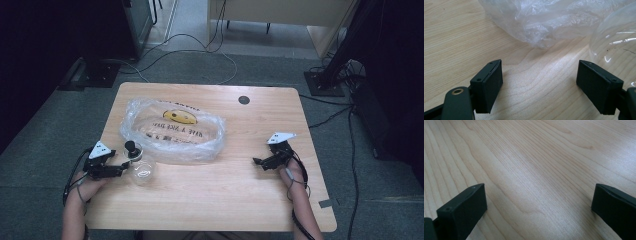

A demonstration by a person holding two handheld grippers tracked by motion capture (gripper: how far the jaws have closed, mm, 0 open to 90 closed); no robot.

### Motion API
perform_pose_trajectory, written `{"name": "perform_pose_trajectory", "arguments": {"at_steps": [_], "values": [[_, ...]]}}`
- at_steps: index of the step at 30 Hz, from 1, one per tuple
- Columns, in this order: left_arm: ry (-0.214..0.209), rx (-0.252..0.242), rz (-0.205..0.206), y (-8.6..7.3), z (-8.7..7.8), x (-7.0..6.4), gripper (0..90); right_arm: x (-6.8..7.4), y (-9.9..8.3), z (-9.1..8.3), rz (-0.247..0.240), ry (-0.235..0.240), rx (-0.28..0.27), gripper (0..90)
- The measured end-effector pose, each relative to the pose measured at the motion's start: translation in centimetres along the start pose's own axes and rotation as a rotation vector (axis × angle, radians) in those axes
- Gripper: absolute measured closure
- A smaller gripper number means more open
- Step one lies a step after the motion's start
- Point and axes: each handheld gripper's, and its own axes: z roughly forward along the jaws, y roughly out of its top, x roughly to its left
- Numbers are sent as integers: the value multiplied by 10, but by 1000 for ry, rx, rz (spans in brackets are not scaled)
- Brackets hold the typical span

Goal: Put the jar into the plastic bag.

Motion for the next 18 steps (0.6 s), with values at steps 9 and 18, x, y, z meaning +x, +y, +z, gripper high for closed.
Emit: {"name": "perform_pose_trajectory", "arguments": {"at_steps": [9, 18], "values": [[-1, 0, 3, 0, 0, 0, 213, 0, 0, 0, 0, 0, 0, 0], [0, 13, 0, 0, -2, 0, 213, 0, 0, 0, 0, 0, 0, 0]]}}
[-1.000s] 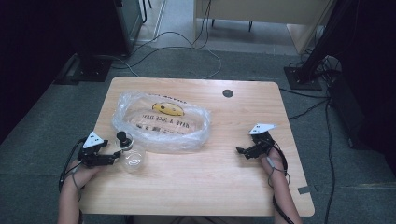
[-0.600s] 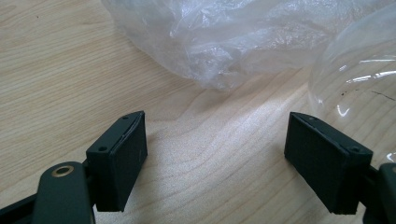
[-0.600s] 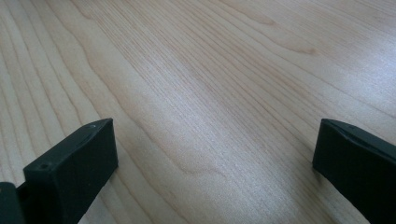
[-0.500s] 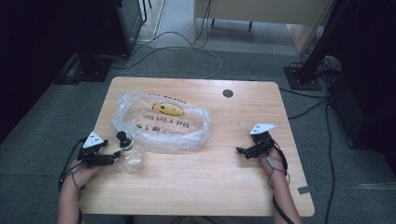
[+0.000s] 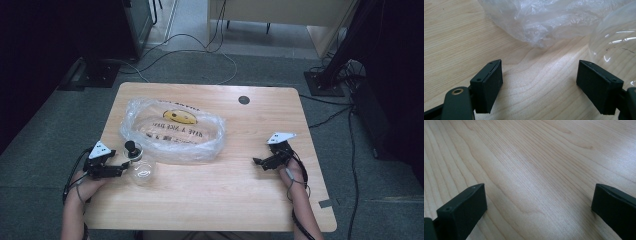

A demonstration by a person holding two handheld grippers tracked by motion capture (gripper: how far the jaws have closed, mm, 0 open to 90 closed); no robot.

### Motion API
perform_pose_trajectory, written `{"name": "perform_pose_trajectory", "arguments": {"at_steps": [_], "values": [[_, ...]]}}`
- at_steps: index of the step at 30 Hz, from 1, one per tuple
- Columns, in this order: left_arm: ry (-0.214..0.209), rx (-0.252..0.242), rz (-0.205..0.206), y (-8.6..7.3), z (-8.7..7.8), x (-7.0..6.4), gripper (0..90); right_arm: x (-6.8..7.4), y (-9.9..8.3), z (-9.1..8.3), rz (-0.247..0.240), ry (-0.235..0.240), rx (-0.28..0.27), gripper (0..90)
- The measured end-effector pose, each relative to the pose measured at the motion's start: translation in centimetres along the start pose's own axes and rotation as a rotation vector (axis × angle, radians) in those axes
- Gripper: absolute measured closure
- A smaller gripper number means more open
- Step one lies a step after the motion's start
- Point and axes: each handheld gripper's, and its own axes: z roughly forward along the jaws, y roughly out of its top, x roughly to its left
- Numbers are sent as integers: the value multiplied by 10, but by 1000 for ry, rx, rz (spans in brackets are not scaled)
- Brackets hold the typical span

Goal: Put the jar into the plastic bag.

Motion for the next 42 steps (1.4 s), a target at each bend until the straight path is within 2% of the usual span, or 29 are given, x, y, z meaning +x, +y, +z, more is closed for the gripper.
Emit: {"name": "perform_pose_trajectory", "arguments": {"at_steps": [6, 8, 11, 13, 17, 20, 24, 29, 33, 35, 42], "values": [[-5, 35, -3, 0, -5, 1, 213, 0, 0, 0, 0, 0, 0, 0], [-30, 67, 16, 1, -9, 1, 213, 0, 0, 0, 1, 0, 0, 0], [-38, 77, 31, 1, -11, 0, 213, 0, 0, 0, 0, 0, 0, 0], [-46, 105, 22, 2, -12, -2, 213, 0, 0, 0, 0, 0, 0, 0], [-66, 128, -2, 5, -15, -3, 212, 0, 0, 0, 0, 0, 0, 0], [-76, 120, 18, 8, -23, -5, 212, 0, 0, 0, 1, 0, -1, 0], [-77, 113, 13, 9, -28, -5, 212, 0, 0, 0, 2, -2, -1, 0], [-102, 90, 23, 14, -37, -8, 212, 0, 0, 0, 1, -2, -1, 0], [-115, 75, 54, 18, -44, -12, 212, 0, 0, 0, 2, -4, -2, 0], [-130, 61, 73, 19, -47, -15, 213, 0, 0, 0, 2, -4, -2, 0], [-182, 3, 93, 26, -55, -21, 213, 1, 0, 0, 3, -5, -2, 0]]}}
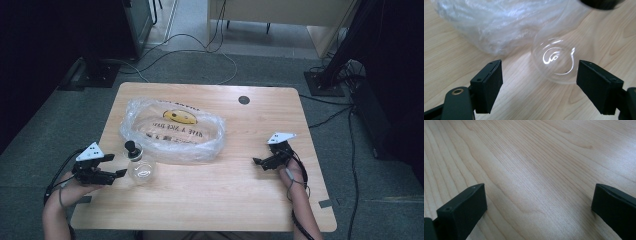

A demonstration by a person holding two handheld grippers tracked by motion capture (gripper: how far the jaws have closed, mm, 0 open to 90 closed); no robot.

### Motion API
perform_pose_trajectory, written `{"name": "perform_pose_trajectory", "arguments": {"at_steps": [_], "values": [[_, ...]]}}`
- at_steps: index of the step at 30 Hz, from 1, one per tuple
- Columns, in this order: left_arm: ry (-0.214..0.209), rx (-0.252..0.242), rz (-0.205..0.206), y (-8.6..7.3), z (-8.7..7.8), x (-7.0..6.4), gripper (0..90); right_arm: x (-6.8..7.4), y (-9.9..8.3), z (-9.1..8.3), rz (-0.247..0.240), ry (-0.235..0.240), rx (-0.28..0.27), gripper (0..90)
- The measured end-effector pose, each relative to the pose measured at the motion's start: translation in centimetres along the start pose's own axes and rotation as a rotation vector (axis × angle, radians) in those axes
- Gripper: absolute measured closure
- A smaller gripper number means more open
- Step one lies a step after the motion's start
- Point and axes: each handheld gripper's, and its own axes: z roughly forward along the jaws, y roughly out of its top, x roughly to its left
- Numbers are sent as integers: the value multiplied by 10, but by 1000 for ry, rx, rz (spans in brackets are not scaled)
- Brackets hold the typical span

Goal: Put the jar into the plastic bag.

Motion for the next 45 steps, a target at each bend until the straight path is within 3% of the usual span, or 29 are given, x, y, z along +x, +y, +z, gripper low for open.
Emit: {"name": "perform_pose_trajectory", "arguments": {"at_steps": [8, 13, 19, 30, 33, 36, 41, 43, 45], "values": [[-51, -51, 18, 7, -2, -7, 191, 0, 0, 0, 0, 0, 0, 0], [-65, -70, 89, 13, 1, -16, 191, 0, 0, 0, 0, 0, 0, 0], [-64, -112, 127, 17, 8, -21, 220, 0, 0, 0, 0, 0, 0, 0], [-106, -204, 91, 17, 20, -21, 247, 0, 0, 0, 1, 0, 0, 0], [-110, -234, 86, 17, 22, -21, 287, 0, 0, 0, 1, 0, 0, 0], [-116, -265, 53, 16, 25, -18, 323, 0, 0, 0, 1, 0, 0, 0], [-104, -293, 28, 16, 28, -18, 370, 0, 0, 0, 1, 0, 0, 0], [-119, -298, 13, 17, 29, -19, 385, 0, 0, 0, 0, 0, 0, 0], [-120, -300, 20, 19, 30, -21, 427, 0, 0, 0, 1, 0, 0, 0]]}}
